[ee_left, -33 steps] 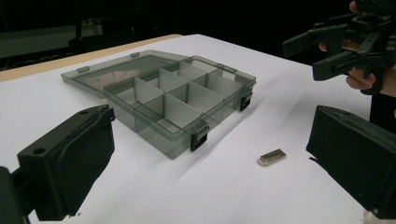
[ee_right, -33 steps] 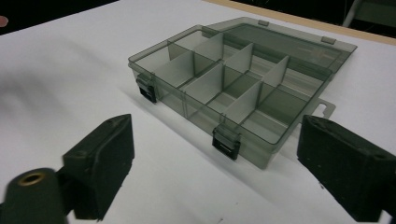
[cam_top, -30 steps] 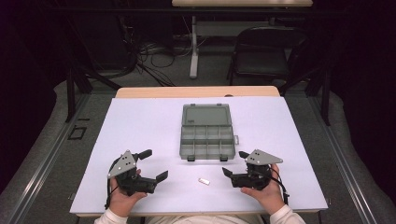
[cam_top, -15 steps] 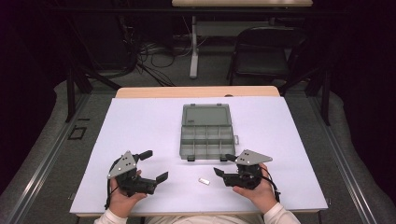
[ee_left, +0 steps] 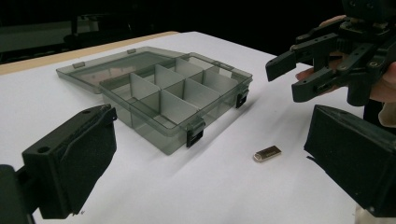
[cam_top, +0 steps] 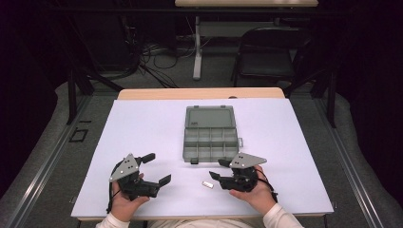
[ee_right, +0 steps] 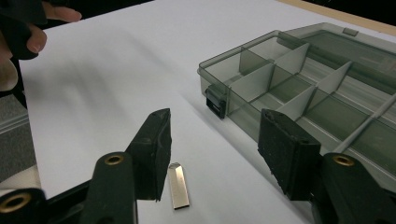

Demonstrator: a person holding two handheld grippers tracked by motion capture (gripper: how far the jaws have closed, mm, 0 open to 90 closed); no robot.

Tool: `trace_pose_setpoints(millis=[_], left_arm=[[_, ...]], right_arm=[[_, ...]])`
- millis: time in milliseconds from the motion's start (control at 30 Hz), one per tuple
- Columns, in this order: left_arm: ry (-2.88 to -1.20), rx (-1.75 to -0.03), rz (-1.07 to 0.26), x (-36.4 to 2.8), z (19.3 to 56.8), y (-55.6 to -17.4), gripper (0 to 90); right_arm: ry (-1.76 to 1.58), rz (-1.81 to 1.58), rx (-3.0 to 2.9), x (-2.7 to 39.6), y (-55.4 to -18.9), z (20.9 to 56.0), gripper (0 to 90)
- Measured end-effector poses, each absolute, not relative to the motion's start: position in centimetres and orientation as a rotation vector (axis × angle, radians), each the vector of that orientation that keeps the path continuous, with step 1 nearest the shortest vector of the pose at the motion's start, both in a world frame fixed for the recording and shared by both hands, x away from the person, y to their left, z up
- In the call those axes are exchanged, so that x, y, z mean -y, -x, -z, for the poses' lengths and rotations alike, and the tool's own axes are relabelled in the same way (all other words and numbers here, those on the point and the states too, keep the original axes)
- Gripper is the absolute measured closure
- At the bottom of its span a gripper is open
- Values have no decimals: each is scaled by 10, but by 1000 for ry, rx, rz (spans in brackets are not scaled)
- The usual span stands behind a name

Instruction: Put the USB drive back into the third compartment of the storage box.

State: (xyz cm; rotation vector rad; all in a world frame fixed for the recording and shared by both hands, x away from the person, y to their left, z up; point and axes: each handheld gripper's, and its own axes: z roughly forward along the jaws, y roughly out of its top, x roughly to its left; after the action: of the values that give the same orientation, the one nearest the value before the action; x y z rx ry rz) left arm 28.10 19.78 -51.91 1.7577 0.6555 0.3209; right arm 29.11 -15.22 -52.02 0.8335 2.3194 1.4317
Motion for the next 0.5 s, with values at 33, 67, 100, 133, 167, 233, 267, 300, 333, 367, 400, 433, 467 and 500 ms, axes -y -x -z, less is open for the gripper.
trace_pose_setpoints(millis=[33,67,100,133,167,233,267,300,333,367,400,433,467,500], left_arm=[[-1758,-655,-320,-198,519,-281,17],[-1759,-655,-321,-198,519,-281,18],[-1760,-654,-320,-197,519,-281,17],[-1758,-651,-318,-197,519,-281,18],[-1761,-648,-320,-197,519,-281,17],[-1764,-647,-320,-197,520,-281,17],[-1765,-646,-319,-197,520,-281,17],[-1766,-646,-318,-197,520,-281,17],[-1766,-651,-321,-197,520,-281,18],[-1768,-651,-320,-197,520,-281,17],[-1766,-653,-317,-196,520,-281,17],[-1766,-653,-315,-196,520,-281,17],[-1766,-652,-315,-196,520,-281,17],[-1767,-652,-314,-196,520,-281,17]], right_arm=[[-821,-1423,-2329,150,-292,520,444],[-817,-1418,-2333,149,-293,521,447],[-815,-1418,-2337,147,-294,521,454],[-813,-1420,-2348,146,-295,522,463],[-816,-1424,-2357,145,-296,523,466],[-817,-1415,-2368,143,-297,525,474],[-811,-1408,-2374,143,-297,526,477],[-807,-1409,-2389,142,-298,527,479],[-809,-1409,-2396,142,-297,528,484],[-801,-1406,-2398,141,-297,528,492],[-798,-1403,-2398,141,-296,528,503],[-795,-1403,-2397,141,-296,529,509],[-794,-1404,-2396,141,-295,529,514],[-789,-1401,-2400,140,-295,530,523]])
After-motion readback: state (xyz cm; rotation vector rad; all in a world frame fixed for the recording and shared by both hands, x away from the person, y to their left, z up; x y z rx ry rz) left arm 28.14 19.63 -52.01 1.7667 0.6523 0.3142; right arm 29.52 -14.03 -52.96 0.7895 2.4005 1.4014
